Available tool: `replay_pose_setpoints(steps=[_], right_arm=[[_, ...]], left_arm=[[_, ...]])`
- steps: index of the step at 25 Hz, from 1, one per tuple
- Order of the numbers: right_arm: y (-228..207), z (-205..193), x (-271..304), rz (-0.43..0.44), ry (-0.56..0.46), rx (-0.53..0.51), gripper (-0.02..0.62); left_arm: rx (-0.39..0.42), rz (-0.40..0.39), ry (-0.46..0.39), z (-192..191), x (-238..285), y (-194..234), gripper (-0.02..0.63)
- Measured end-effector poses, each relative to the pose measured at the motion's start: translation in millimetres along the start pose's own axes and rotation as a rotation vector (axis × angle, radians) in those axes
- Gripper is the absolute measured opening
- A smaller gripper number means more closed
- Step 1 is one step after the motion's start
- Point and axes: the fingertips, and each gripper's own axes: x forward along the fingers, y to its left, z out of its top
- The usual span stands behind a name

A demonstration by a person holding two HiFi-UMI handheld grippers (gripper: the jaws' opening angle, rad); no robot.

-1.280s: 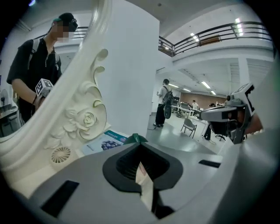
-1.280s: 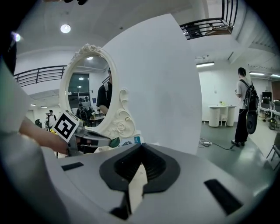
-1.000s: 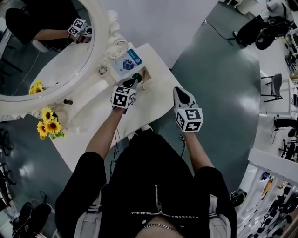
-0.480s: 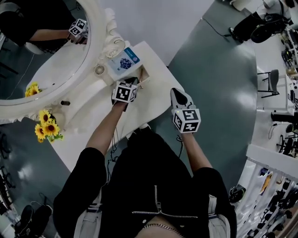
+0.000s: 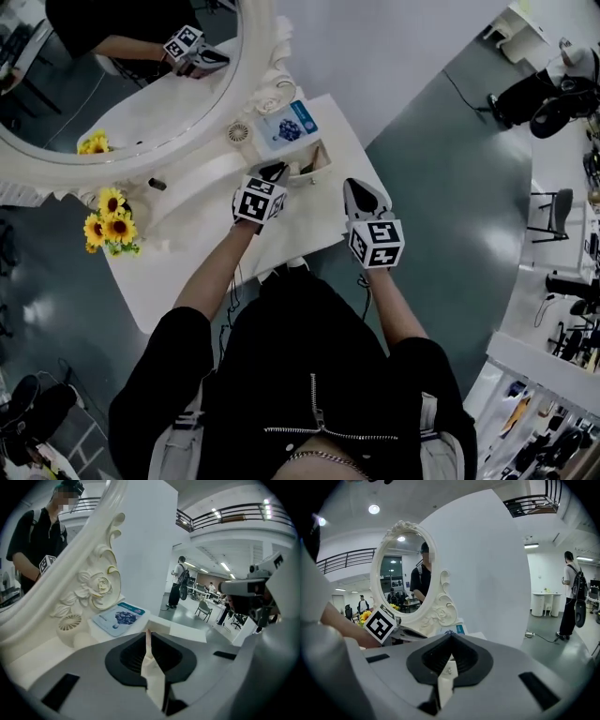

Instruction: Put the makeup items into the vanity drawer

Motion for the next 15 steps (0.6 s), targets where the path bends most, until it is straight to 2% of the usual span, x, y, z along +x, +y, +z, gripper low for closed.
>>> replay_pose_setpoints(steps=[11, 15], right_arm=[[94, 44, 59, 0.277, -0.05, -0.112, 0.008], [139, 64, 79, 0.393, -0.086, -0.161, 0.008]], left_arm=[[-0.109, 0.294, -0.231, 11, -141, 66, 0.023], [-0.13, 0.439, -0.315, 10, -201, 93, 0.021]])
